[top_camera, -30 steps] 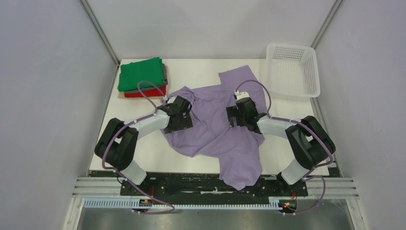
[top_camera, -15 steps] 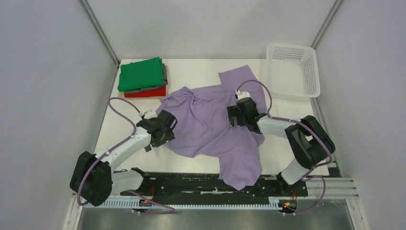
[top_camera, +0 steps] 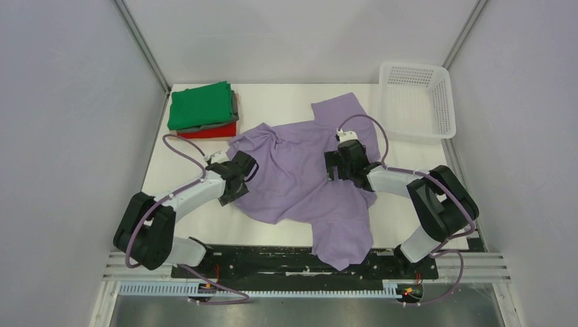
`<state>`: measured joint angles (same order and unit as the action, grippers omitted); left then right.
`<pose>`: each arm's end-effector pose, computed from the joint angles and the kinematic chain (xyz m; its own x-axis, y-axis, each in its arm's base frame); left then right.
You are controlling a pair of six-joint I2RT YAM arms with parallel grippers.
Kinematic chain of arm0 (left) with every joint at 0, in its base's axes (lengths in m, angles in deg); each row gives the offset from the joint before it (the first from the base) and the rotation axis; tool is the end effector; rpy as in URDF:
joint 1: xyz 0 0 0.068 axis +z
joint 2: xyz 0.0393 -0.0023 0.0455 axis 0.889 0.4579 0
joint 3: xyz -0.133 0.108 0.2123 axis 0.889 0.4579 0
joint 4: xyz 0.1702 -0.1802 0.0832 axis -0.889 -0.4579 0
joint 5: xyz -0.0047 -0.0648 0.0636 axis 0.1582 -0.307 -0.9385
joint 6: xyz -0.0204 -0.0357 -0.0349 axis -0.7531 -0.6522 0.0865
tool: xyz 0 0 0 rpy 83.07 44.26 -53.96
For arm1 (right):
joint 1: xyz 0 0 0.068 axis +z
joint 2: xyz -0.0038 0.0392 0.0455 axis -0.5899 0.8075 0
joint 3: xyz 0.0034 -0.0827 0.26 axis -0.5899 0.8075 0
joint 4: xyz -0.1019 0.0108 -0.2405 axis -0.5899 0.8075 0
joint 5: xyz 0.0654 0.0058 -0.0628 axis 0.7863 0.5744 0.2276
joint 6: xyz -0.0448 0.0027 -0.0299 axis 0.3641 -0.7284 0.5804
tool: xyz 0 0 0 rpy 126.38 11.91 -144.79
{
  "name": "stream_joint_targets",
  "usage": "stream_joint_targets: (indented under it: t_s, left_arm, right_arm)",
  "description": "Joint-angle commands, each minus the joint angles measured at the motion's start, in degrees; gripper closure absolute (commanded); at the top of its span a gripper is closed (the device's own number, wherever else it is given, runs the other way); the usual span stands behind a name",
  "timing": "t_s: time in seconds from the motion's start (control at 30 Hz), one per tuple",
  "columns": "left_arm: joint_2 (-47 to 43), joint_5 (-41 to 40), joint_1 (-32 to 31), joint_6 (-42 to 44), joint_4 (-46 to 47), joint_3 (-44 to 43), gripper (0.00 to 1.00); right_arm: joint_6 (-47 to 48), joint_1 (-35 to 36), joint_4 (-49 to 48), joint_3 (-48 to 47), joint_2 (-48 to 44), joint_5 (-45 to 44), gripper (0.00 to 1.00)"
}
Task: Fold and stack the t-shirts
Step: Flatten out the tshirt
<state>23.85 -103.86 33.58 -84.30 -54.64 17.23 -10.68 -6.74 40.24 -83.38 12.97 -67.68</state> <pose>0.2030 -0.0938 0.1754 -0.7201 -0.4562 -0.5228 -0.5493 0.8351 0.0280 0.2736 0.1442 0.1461 -0.6890 -0.1527 -0.7085 -0.1870 0.9819 -0.0299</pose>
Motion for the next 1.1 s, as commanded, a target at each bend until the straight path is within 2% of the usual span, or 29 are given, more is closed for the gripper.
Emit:
stream_joint_targets:
  t_s: [0.0, 0.03, 0.17, 0.3, 0.53, 0.63, 0.73, 0.87, 0.9, 0.93, 1.0, 1.03, 1.07]
  left_arm:
    - [4.1, -4.3, 1.4, -3.3, 1.7, -3.4, 0.5]
    - [5.0, -4.3, 1.6, -3.3, 1.7, -3.5, 0.55]
    - [6.6, -6.0, 2.6, -4.4, -1.0, -4.7, 0.97]
    - [5.5, -6.0, 2.7, -3.3, -4.0, -5.4, 0.98]
    - [-1.6, -7.5, 2.7, -5.4, -15.9, -7.4, 0.98]
    - [-2.4, -4.7, 2.7, -5.5, -16.0, -6.3, 0.88]
    - [-1.7, -6.6, 2.7, -7.3, -17.0, -4.9, 0.85]
    - [-1.5, -7.0, 2.7, -7.4, -17.7, -4.4, 0.69]
    - [-1.6, -7.1, 2.7, -7.4, -17.9, -4.3, 0.62]
    - [-1.7, -7.6, 2.7, -7.8, -18.2, -4.2, 0.51]
    - [-3.0, -9.4, 2.7, -8.8, -19.1, -4.2, 0.1]
    - [-4.2, -10.0, 2.7, -8.9, -19.0, -4.2, 0.01]
    - [-5.5, -10.4, 2.7, -8.4, -18.8, -4.5, 0.0]
  right_arm:
    - [0.6, -0.3, 0.3, 0.7, -2.2, -1.8, 0.02]
    - [0.6, -0.3, 0.4, 0.8, -2.3, -2.0, 0.02]
    - [0.9, -0.4, 0.5, 0.9, -2.0, -2.4, 0.02]
    - [1.1, -0.4, 0.6, 0.9, -2.0, -2.8, 0.01]
    - [1.2, -0.4, 1.3, 1.0, -2.4, -2.6, 0.01]
    - [1.0, -0.6, 1.6, 0.0, -1.3, 0.1, 0.01]
    - [0.9, -0.6, 1.6, -0.5, 0.3, 1.9, 0.01]
    - [0.9, -0.6, 2.2, -0.6, 0.5, 0.5, 0.01]
    - [1.0, -0.5, 2.3, -0.6, 0.3, 0.1, 0.01]
    - [1.0, -0.6, 2.3, -0.6, 0.0, -0.3, 0.01]
    - [1.2, -0.6, 2.5, -0.5, -0.5, -1.0, 0.02]
    - [1.2, -0.6, 2.6, -0.4, -0.7, -1.4, 0.01]
    - [1.2, -0.6, 2.7, -0.4, -1.0, -1.9, 0.01]
